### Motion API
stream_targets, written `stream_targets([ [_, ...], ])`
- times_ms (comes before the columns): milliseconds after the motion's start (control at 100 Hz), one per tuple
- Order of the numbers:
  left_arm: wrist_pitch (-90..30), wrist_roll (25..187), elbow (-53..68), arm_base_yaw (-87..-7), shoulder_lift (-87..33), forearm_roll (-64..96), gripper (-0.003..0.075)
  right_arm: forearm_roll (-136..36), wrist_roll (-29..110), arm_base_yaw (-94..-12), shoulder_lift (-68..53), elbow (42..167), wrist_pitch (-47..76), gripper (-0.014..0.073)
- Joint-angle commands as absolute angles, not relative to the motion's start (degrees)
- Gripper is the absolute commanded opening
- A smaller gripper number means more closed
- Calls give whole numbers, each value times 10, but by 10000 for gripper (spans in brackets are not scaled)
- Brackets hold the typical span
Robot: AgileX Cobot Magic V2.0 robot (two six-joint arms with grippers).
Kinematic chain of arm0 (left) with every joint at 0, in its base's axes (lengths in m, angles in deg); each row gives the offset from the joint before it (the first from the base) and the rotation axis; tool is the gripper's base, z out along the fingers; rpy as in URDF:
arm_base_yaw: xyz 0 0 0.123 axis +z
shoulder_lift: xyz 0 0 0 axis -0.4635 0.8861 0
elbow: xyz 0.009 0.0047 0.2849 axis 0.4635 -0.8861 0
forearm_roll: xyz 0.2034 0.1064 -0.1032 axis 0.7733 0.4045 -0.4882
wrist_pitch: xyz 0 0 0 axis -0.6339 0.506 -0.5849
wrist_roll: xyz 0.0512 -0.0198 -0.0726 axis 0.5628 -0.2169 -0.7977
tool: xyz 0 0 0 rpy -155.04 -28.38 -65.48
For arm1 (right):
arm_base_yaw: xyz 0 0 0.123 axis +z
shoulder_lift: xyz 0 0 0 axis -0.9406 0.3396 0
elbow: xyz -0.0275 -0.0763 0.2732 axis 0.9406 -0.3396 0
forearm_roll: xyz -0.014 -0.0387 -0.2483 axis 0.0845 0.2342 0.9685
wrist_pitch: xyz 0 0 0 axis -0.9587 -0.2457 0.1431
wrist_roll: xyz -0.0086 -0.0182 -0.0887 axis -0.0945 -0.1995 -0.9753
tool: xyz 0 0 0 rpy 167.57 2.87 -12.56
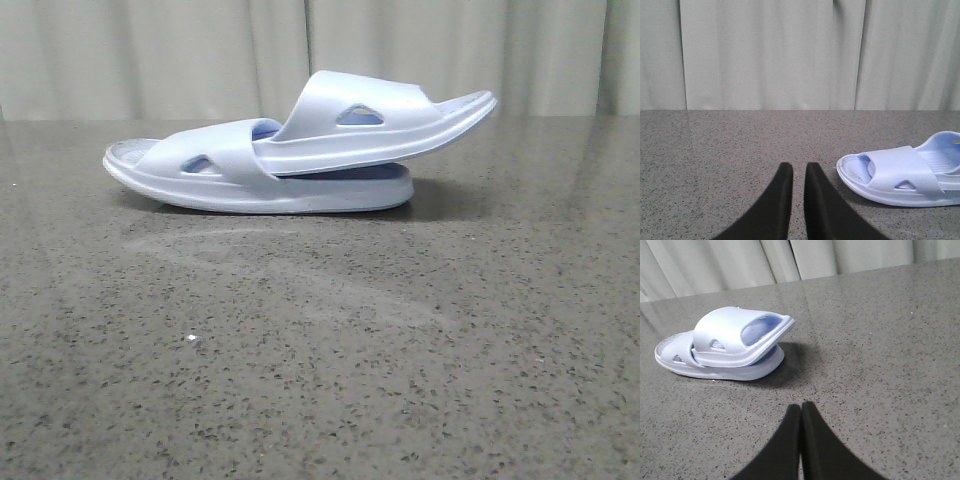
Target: Insert blue slippers together front up
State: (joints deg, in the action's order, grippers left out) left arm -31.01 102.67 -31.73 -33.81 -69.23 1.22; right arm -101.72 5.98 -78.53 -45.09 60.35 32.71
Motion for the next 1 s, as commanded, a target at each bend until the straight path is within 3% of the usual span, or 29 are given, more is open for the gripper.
stream_targets([
  [0,-346,1022,-302,-342,-687,1,15,-1040,53,-785,-449,617,309,-89],
  [690,-358,1022,-307,-342,-687,4,15,-1040,53,-785,-449,617,309,-89],
  [800,-378,1004,-328,-342,-691,92,15,-1040,53,-785,-449,617,309,-89],
  [990,-445,806,-407,-320,-746,317,15,-1040,53,-785,-449,617,309,-89],
])
